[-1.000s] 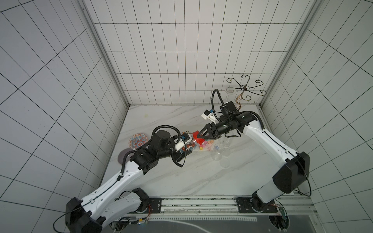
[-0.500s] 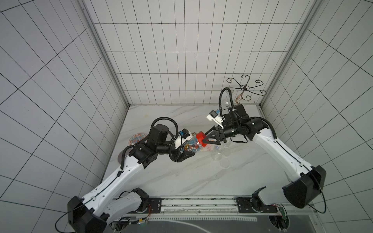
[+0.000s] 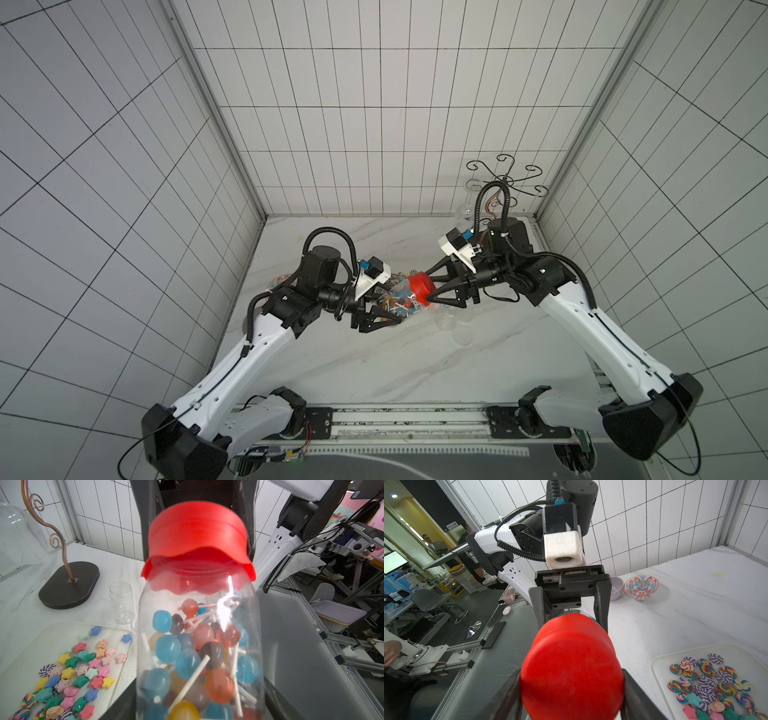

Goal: Pour the candies out of the jar
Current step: Unscrew the lid from the jar.

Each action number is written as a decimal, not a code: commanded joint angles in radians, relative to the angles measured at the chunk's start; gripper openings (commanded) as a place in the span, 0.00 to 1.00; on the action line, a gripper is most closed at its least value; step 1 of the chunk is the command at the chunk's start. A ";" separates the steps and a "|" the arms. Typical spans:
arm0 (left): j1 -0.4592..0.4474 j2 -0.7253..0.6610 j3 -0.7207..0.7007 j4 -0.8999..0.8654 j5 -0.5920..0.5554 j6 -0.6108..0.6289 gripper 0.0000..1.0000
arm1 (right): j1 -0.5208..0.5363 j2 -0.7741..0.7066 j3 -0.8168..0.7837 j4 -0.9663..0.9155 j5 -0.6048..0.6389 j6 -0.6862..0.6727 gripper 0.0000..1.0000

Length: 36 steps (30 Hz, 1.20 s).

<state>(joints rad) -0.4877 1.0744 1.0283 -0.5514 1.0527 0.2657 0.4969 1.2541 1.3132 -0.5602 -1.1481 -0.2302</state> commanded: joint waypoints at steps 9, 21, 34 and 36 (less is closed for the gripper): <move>0.021 -0.021 0.023 0.081 0.121 0.009 0.61 | -0.022 -0.025 -0.058 0.000 -0.010 0.000 0.46; 0.019 -0.016 -0.003 0.065 0.044 0.037 0.61 | -0.022 0.030 -0.021 0.014 0.004 0.081 0.75; 0.018 -0.025 -0.016 0.067 0.026 0.047 0.61 | -0.040 0.036 0.019 0.013 0.149 0.138 0.90; 0.018 -0.029 -0.016 0.064 0.024 0.047 0.61 | -0.047 0.037 0.026 0.010 0.155 0.148 0.90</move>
<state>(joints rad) -0.4629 1.0744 1.0100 -0.5377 1.0172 0.2794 0.4744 1.2835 1.3060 -0.5419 -1.0599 -0.0944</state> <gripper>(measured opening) 0.711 0.899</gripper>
